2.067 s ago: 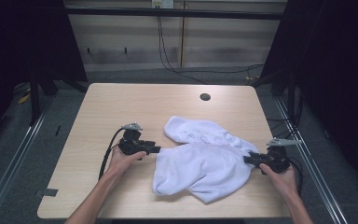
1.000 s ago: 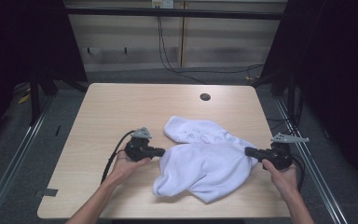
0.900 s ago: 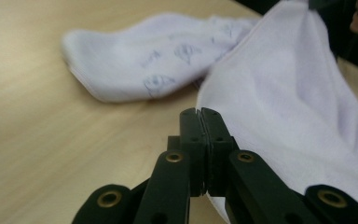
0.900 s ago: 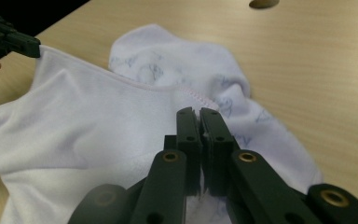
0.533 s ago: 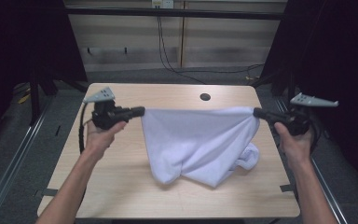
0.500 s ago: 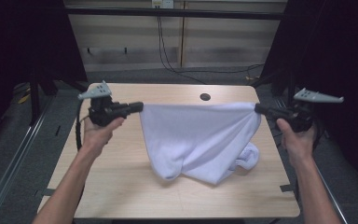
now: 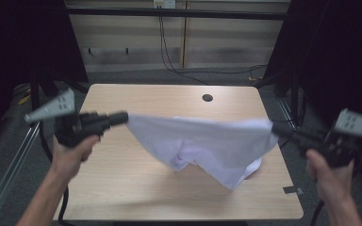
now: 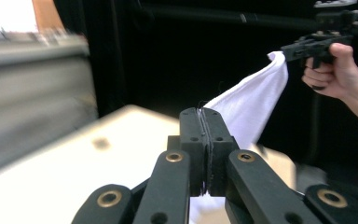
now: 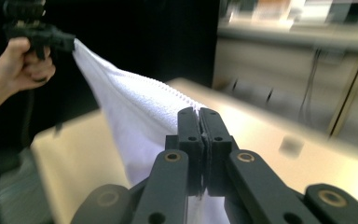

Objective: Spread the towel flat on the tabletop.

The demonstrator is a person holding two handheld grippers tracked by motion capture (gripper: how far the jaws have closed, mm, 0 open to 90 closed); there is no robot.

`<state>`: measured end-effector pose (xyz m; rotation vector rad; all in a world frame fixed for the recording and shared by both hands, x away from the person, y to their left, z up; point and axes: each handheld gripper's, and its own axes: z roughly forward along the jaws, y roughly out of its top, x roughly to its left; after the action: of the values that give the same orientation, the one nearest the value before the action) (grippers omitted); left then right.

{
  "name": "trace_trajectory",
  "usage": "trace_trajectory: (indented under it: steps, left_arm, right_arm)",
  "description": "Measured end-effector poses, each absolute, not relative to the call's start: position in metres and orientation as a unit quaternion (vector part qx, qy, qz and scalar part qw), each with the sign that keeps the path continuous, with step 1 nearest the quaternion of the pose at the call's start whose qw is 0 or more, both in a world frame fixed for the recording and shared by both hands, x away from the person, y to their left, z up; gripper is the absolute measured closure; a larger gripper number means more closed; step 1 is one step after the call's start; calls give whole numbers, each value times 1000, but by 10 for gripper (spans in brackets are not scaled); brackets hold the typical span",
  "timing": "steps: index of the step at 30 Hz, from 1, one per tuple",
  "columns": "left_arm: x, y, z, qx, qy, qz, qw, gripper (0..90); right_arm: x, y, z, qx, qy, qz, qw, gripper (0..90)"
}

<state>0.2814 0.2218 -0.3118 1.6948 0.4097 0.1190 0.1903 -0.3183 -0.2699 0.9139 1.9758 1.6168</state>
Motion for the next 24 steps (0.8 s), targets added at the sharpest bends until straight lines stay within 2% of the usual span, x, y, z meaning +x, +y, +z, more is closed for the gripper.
trace_trajectory:
  steps: [2, 4, 5, 7, 10, 12, 13, 15, 18, 20, 21, 24]
  left_arm:
    - [266, 221, -350, 754, 194, 21, 628, 890]
    - [247, 221, -381, 756, 197, -21, 624, 889]
    - [238, 221, -388, 762, 196, -25, 616, 889]
    - [214, 224, -398, 775, 174, -44, 605, 889]
    - [185, 231, -400, 777, 146, -72, 609, 885]
    - [175, 236, -401, 768, 133, -96, 620, 861]
    - [174, 237, -402, 767, 136, -97, 619, 818]
    - [178, 239, -405, 766, 137, -95, 621, 763]
    - [201, 232, -413, 775, 163, -94, 604, 704]
    - [223, 219, -420, 803, 184, -65, 563, 697]
    - [233, 215, -425, 808, 193, -67, 552, 699]
    - [276, 191, -449, 819, 234, -65, 520, 711]
  right_arm:
    - [174, -321, -312, 347, 718, 576, 182, 884]
    - [154, -324, -352, 364, 718, 575, 146, 884]
    - [139, -323, -371, 374, 722, 568, 130, 884]
    - [112, -319, -389, 374, 737, 552, 111, 883]
    - [76, -317, -393, 368, 745, 548, 94, 873]
    - [58, -318, -389, 366, 742, 554, 97, 794]
    - [55, -320, -385, 368, 741, 550, 108, 759]
    - [60, -325, -384, 366, 736, 560, 106, 697]
    - [80, -328, -393, 382, 738, 543, 120, 679]
    - [98, -326, -405, 396, 745, 523, 123, 674]
    - [114, -323, -415, 400, 749, 517, 109, 673]
    - [152, -310, -436, 406, 778, 469, 102, 673]
